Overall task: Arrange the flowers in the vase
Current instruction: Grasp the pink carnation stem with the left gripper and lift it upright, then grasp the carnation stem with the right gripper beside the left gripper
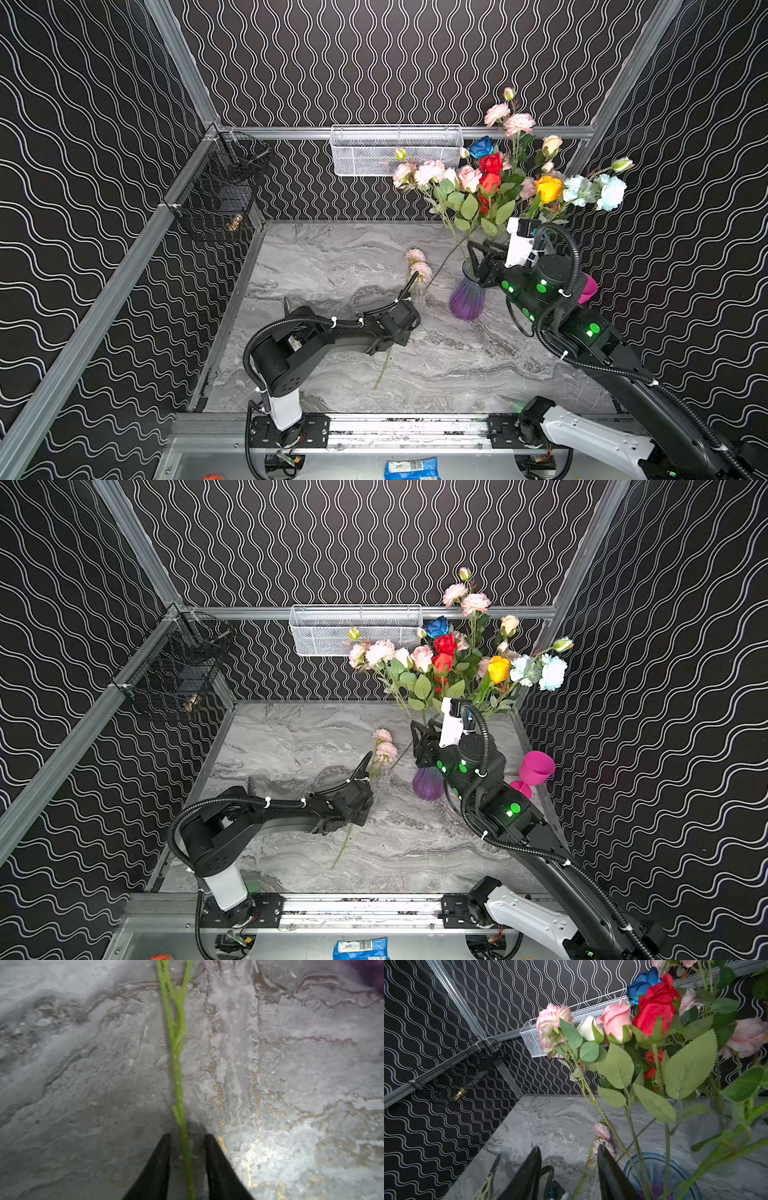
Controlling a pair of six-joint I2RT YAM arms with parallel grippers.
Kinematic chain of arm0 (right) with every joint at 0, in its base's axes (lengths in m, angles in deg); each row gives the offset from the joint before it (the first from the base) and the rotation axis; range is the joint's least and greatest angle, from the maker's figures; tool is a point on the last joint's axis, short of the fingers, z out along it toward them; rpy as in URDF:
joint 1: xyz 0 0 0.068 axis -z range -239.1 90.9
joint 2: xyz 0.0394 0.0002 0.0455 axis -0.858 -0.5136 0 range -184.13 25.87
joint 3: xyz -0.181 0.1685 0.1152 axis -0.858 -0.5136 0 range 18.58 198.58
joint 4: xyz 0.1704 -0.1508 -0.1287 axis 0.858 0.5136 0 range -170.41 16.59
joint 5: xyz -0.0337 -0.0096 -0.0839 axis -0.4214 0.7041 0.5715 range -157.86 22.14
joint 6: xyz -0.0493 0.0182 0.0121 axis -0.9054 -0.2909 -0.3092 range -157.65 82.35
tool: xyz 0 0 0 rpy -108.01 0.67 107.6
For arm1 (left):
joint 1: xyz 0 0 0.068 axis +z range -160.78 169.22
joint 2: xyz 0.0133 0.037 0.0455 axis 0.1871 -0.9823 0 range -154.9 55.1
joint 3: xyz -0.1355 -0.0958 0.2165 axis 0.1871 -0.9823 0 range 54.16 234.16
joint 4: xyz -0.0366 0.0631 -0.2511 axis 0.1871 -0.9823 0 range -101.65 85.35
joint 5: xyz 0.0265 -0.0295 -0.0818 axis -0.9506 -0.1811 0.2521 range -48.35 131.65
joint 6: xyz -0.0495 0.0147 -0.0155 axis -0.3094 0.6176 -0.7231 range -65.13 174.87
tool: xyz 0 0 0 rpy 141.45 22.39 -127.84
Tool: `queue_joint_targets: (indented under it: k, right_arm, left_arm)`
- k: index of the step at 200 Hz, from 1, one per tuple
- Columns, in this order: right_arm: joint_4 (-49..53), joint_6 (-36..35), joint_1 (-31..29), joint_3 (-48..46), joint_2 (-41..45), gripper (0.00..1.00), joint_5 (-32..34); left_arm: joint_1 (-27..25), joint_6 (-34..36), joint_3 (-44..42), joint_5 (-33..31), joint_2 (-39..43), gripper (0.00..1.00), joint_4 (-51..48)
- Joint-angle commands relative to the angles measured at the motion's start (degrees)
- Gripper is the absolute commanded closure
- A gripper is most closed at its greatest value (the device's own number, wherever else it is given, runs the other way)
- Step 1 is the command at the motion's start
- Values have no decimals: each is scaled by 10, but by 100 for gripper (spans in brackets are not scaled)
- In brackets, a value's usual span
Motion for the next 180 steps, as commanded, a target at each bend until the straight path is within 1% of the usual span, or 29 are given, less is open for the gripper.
queue_joint_targets:
  k: [1,20,39,60,85,126,146,180]
  right_arm:
    - [-38,16,-1,-8,11,54,-16]
    - [-40,16,-2,-12,13,54,-18]
    - [-38,18,-2,-11,13,54,-28]
    - [-40,22,-3,-13,15,54,-38]
    - [-48,26,-3,-22,19,54,-40]
    - [-54,28,-7,-17,5,54,-67]
    - [-61,29,-11,-12,-4,54,-80]
    - [-73,32,-25,-13,-7,54,-100]
  left_arm:
    - [2,-6,-4,14,1,82,-25]
    - [4,-14,-21,7,22,100,-26]
    - [9,-18,-31,0,57,100,-39]
    - [9,-15,-47,-21,128,100,-54]
    - [9,-6,-81,-37,245,100,-49]
    - [10,-4,-162,-39,444,100,6]
    - [11,-3,-195,-41,526,100,26]
    - [10,-11,-228,-46,659,100,21]
